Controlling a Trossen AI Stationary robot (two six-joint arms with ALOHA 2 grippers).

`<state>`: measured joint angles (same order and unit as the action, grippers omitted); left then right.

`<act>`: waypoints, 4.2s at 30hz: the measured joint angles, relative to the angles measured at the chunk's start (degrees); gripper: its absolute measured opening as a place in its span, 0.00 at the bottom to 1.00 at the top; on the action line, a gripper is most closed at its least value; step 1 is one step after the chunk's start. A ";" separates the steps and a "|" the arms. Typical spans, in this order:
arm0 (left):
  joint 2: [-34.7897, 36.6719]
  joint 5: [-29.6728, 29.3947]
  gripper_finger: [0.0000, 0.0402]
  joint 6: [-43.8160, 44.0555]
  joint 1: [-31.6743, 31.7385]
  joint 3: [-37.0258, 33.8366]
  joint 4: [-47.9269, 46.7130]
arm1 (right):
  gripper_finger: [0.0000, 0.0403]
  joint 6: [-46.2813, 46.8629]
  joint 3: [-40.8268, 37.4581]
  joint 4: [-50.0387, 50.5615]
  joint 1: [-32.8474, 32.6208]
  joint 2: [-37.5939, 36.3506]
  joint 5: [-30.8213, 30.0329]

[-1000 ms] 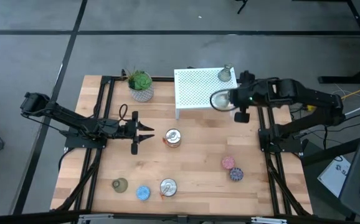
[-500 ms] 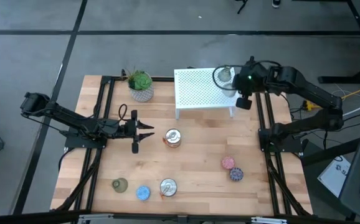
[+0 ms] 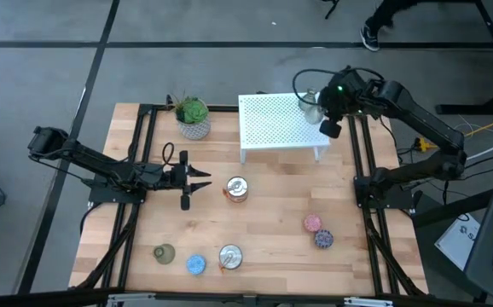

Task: Pick & Place candle stick holders
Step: Put the top green glass candle holder on the shelf aligned with the other glass candle holder, then put the green glass candle holder on the shelf aligned with the other glass candle holders

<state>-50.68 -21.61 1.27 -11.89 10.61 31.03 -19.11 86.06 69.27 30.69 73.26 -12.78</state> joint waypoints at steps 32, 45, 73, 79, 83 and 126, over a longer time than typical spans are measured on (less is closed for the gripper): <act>0.00 0.25 0.28 2.68 -0.01 -0.02 -3.20 | 0.09 -1.40 0.00 0.02 3.05 9.59 -0.39; 0.00 0.27 0.28 3.55 -0.01 -0.04 -3.19 | 0.22 1.34 -0.02 -0.28 3.03 9.65 0.15; 0.02 7.61 0.32 3.24 -0.01 8.38 -8.41 | 0.35 13.02 10.20 0.33 -4.21 9.46 18.93; 0.02 20.02 0.37 4.48 -1.43 17.97 -25.87 | 0.35 14.05 8.10 -8.29 -12.51 9.54 20.50; 0.02 23.06 0.38 4.48 -5.32 24.85 -38.93 | 0.35 13.06 5.78 -14.59 -19.08 9.54 20.52; -19.46 16.49 0.32 48.60 -50.37 33.76 -65.16 | 0.35 19.42 -17.40 -68.75 -45.41 13.61 15.77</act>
<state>-70.14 -5.12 49.87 -62.26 44.37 -34.14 0.30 68.66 0.51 -14.72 86.88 2.99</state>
